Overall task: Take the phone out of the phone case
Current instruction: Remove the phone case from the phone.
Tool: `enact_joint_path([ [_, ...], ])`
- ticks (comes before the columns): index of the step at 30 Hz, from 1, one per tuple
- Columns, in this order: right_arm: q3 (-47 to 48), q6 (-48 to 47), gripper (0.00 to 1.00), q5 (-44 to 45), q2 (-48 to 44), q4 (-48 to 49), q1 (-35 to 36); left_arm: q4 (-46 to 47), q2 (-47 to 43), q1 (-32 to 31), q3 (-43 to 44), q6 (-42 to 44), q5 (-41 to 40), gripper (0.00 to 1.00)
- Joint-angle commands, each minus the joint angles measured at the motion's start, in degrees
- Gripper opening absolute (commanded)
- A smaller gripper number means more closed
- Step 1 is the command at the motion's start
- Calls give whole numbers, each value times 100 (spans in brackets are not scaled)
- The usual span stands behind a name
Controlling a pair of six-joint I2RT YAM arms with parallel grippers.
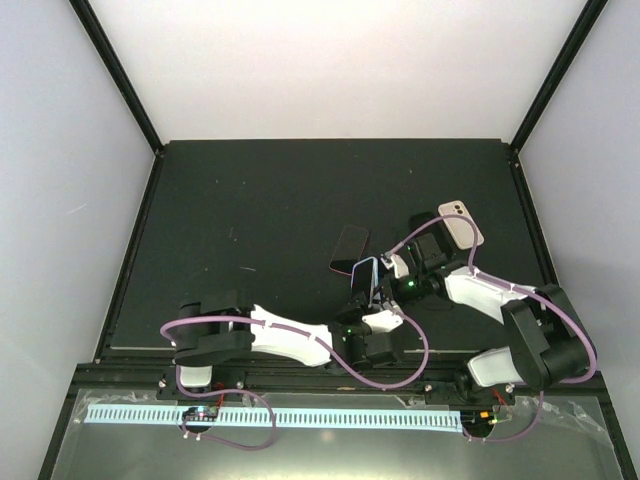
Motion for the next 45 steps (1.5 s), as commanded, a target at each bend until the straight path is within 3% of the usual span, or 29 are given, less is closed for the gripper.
enact_joint_path([
  [1, 146, -99, 1, -544, 31, 161, -28, 308, 296, 141, 136, 713, -1019, 39],
  [4, 157, -147, 1, -695, 1, 139, -36, 682, 326, 145, 80, 1116, -1331, 34],
  [12, 128, -61, 1, -724, -342, 227, -41, 686, 159, 120, 8, 1020, -1728, 17],
  [17, 137, -94, 1, -594, -401, 251, -45, 866, -32, 82, 46, 1227, -1736, 2],
  [27, 168, -90, 1, -238, -691, 241, -217, 1060, -403, 32, 80, 1421, -1847, 2],
  [32, 89, -185, 1, 777, -1016, 312, -454, 707, -1150, 31, -39, 721, -1544, 2],
  [37, 78, -555, 1, 1916, -1201, 293, -481, 622, -2330, 22, -595, -154, -714, 2],
  [42, 166, -507, 1, 1843, -1131, 313, -544, 612, -3037, 137, -1285, -389, -690, 1],
  [45, 198, -528, 1, 1900, -1200, 312, -546, 553, -3029, 336, -1550, -98, -802, 2],
])
